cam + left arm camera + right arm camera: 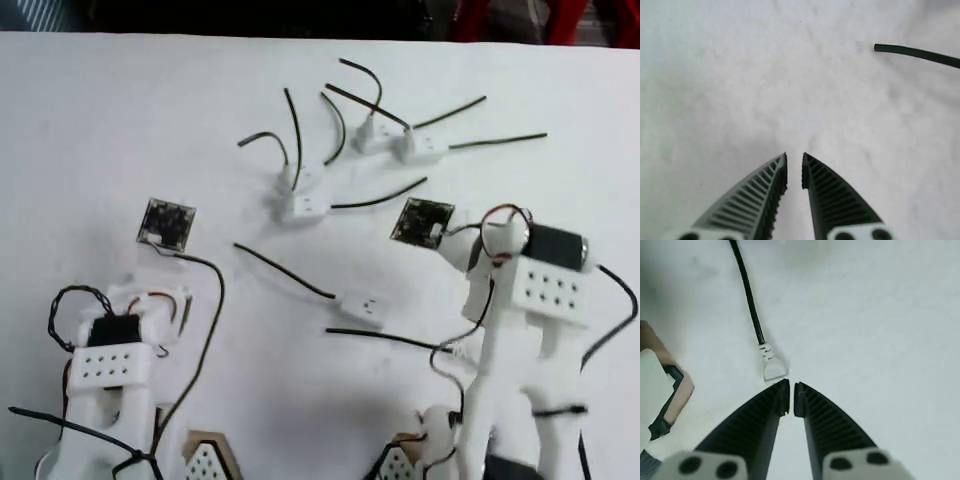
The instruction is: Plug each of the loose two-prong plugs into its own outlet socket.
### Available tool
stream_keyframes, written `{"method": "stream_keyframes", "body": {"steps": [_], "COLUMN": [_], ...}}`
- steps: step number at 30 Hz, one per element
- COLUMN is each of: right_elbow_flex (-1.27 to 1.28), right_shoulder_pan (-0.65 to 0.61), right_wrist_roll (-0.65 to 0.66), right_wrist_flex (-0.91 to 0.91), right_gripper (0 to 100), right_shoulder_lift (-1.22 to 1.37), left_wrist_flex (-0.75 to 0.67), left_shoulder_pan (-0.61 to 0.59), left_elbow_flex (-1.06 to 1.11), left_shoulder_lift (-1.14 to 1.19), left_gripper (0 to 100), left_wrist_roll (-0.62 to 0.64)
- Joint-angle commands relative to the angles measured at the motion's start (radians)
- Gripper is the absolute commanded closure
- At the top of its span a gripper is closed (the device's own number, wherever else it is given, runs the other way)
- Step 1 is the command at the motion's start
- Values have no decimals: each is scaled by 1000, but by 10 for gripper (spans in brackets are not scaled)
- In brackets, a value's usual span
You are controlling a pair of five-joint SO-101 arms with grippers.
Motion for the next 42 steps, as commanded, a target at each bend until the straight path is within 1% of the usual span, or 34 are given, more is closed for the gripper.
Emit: {"method": "stream_keyframes", "body": {"steps": [1, 5, 10, 13, 17, 23, 27, 33, 36, 38, 42], "right_elbow_flex": [-6, 37, 178, 256, 400, 539, 603, 755, 802, 813, 813], "right_shoulder_pan": [8, 7, 39, 54, 105, 183, 205, 205, 223, 237, 239], "right_wrist_roll": [-84, -146, -155, -97, -12, 78, 135, 143, 143, 143, 143], "right_wrist_flex": [13, 13, 4, -51, -180, -266, -329, -538, -611, -638, -641], "right_gripper": [981, 967, 820, 808, 807, 702, 700, 701, 707, 758, 910], "right_shoulder_lift": [-120, -159, -143, -142, -142, -142, -142, -140, -140, -140, -140], "left_wrist_flex": [-15, -15, -15, -15, -15, -15, -15, -15, -15, -15, -15], "left_shoulder_pan": [-7, -7, -7, -7, -7, -7, -7, -7, -7, -8, -8], "left_elbow_flex": [-5, -5, -5, -5, -5, -5, -5, -5, -5, -5, -5], "left_shoulder_lift": [-24, -24, -24, -24, -24, -24, -24, -24, -24, -24, -24], "left_gripper": [924, 924, 924, 924, 924, 924, 924, 924, 924, 924, 924], "left_wrist_roll": [-9, -9, -9, -9, -9, -9, -9, -9, -9, -9, -9]}}
